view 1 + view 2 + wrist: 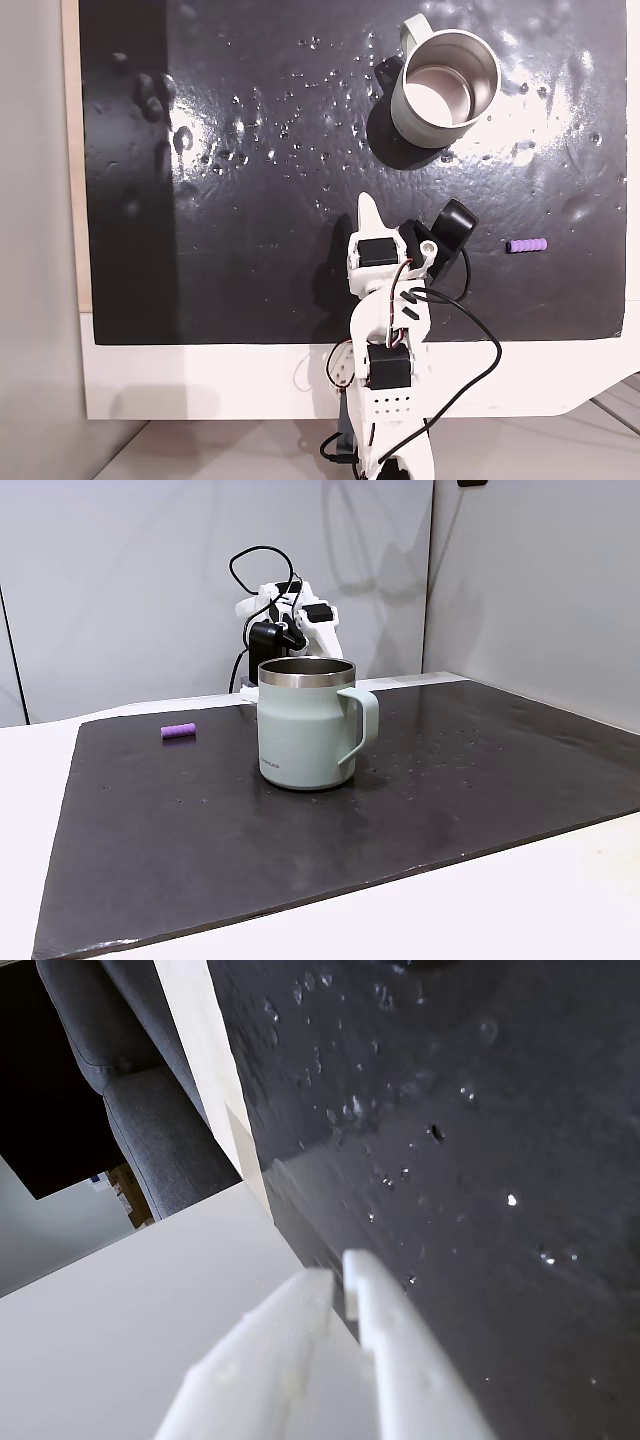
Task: Grasp a pengrip and put it in the cup.
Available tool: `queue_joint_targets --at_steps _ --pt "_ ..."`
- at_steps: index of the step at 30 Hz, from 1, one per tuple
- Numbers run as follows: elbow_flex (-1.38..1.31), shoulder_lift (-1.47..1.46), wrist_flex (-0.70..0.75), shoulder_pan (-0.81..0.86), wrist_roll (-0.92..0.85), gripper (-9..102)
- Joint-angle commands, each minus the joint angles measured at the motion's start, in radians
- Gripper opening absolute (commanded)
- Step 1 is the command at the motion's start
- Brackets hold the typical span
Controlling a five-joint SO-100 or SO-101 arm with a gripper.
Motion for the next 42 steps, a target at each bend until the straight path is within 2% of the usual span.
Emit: queue_joint_targets --at_steps 1,21,27,33,42 --pt "0.055 0.011 -0.043 0.006 -0.015 0" --pt "0.043 0.012 -0.031 0.018 -0.011 0" --pt "-0.124 0.011 0.101 0.012 -0.008 0" --pt "-0.403 -0.141 0.241 0.037 -0.038 0" --pt "-0.873 -0.403 0.63 0.149 -0.132 0"
